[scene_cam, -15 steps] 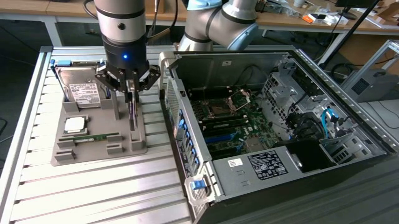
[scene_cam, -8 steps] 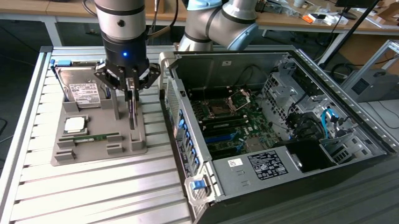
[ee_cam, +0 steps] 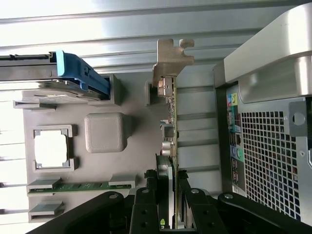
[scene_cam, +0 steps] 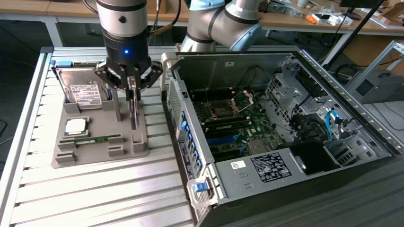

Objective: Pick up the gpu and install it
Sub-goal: 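Pick up the gpu and move the gpu toward the slot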

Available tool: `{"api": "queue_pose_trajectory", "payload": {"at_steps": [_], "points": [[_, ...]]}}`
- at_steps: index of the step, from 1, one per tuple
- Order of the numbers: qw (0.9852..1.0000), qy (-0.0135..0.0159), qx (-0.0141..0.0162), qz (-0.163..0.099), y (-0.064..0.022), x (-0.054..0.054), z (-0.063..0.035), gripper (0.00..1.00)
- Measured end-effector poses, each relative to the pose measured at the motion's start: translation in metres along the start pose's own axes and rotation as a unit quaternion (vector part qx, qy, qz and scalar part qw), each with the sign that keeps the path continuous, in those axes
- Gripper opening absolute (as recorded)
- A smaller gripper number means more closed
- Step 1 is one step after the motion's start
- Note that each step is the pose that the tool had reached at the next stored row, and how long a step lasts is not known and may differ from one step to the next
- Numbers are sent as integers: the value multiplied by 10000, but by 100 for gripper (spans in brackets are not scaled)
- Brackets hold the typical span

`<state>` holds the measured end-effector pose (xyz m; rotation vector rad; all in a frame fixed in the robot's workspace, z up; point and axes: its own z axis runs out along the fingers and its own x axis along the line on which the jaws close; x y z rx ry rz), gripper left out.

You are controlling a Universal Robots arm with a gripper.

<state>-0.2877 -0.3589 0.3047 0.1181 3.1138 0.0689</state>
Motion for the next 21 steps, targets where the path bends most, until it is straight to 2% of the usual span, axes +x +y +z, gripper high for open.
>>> {"api": "queue_pose_trajectory", "payload": {"at_steps": [21], "points": [[10000, 0, -8, 0, 5, -2, -99, 27]]}}
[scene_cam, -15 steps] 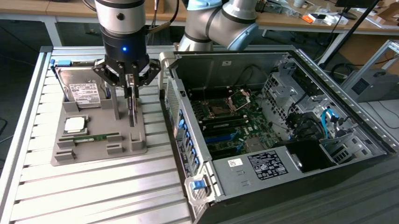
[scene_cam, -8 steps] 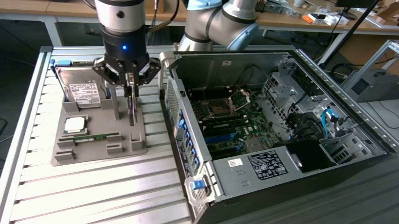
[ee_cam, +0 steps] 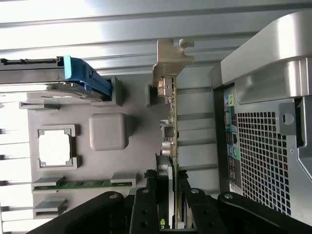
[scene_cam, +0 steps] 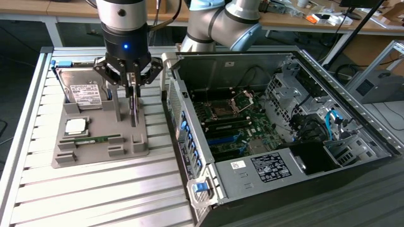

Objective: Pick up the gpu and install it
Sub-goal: 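Pick up the gpu and move the gpu toward the slot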

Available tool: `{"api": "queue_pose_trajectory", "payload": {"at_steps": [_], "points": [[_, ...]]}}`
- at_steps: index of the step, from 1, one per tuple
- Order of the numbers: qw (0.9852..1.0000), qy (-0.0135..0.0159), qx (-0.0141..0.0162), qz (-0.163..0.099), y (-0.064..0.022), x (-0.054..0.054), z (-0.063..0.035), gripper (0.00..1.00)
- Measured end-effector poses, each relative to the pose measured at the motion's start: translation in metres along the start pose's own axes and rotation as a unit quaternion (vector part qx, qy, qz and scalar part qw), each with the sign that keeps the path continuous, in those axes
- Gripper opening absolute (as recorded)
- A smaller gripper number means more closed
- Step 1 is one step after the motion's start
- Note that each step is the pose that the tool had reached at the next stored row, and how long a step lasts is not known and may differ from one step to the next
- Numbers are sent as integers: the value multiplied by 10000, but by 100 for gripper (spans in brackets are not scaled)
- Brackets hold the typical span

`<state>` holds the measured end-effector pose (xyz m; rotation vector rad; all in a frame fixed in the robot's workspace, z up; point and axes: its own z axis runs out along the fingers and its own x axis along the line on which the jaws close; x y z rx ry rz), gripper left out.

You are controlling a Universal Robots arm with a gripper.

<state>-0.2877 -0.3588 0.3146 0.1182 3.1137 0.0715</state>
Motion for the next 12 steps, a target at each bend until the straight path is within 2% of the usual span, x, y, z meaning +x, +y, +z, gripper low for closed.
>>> {"api": "queue_pose_trajectory", "payload": {"at_steps": [12], "points": [[10000, 1, -4, 0, 2, -1, -47, 27]]}}
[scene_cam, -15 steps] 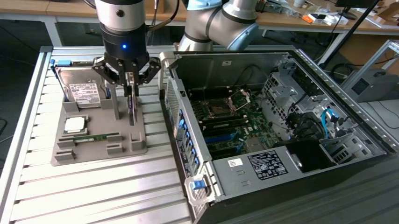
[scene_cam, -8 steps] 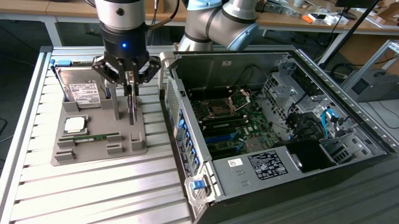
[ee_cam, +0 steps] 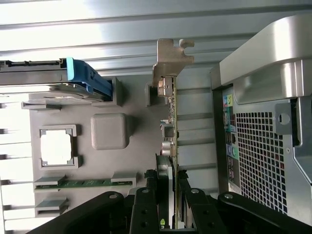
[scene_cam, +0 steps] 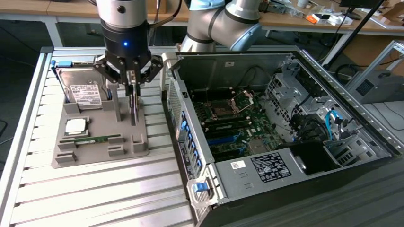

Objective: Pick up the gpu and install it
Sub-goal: 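Pick up the gpu and move the gpu toward the slot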

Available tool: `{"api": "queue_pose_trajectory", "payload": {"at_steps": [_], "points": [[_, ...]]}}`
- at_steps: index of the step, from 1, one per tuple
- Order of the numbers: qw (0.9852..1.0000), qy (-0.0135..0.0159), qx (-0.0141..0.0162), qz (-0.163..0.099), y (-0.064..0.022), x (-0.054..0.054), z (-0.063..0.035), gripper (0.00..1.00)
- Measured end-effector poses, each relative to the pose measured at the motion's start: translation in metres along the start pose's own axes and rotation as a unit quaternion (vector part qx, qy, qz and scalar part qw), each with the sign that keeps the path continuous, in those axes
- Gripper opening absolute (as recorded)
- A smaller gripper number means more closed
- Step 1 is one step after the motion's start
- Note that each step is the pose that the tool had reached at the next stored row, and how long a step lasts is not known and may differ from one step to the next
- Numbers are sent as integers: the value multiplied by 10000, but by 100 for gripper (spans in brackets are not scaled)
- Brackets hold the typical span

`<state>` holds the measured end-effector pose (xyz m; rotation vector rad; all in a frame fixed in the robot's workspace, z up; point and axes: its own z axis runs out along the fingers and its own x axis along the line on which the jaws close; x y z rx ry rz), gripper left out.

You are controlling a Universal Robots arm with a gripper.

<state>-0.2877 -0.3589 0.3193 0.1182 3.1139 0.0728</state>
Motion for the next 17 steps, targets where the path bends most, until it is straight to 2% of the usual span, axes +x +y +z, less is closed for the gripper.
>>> {"api": "queue_pose_trajectory", "payload": {"at_steps": [17], "points": [[10000, 0, 0, 0, 5, -3, -112, 27]]}}
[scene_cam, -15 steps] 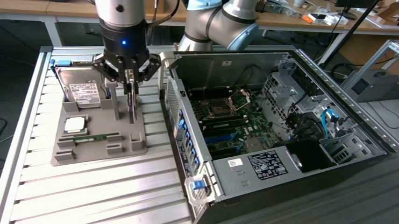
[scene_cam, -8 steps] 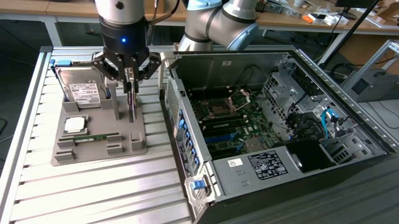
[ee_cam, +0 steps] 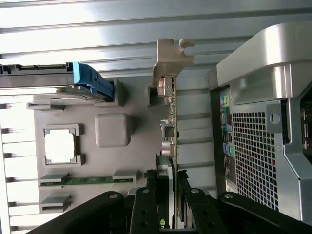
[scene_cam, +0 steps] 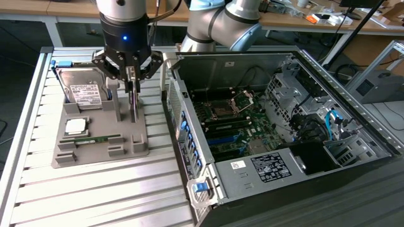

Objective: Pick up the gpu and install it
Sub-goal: 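Pick up the gpu and move the gpu toward the slot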

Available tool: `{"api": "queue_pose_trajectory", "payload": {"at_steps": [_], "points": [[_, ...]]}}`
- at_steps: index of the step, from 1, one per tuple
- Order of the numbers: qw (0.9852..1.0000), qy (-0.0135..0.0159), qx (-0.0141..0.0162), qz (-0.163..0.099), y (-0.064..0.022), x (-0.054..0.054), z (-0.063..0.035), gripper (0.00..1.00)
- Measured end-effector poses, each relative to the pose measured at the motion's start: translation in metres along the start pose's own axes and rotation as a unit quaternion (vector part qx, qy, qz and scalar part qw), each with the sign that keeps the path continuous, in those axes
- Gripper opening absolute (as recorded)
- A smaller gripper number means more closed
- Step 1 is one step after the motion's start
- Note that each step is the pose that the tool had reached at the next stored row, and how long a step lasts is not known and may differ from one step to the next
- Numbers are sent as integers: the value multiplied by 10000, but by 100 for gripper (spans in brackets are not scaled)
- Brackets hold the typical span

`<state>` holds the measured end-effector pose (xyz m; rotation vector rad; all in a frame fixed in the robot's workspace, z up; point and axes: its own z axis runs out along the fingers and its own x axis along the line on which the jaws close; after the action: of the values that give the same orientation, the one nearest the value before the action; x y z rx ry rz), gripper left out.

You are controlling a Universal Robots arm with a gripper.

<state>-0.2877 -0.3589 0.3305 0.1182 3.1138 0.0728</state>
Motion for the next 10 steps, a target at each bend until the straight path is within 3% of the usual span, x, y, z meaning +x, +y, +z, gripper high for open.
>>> {"api": "queue_pose_trajectory", "payload": {"at_steps": [10], "points": [[10000, 0, -3, 0, 3, -2, -65, 27]]}}
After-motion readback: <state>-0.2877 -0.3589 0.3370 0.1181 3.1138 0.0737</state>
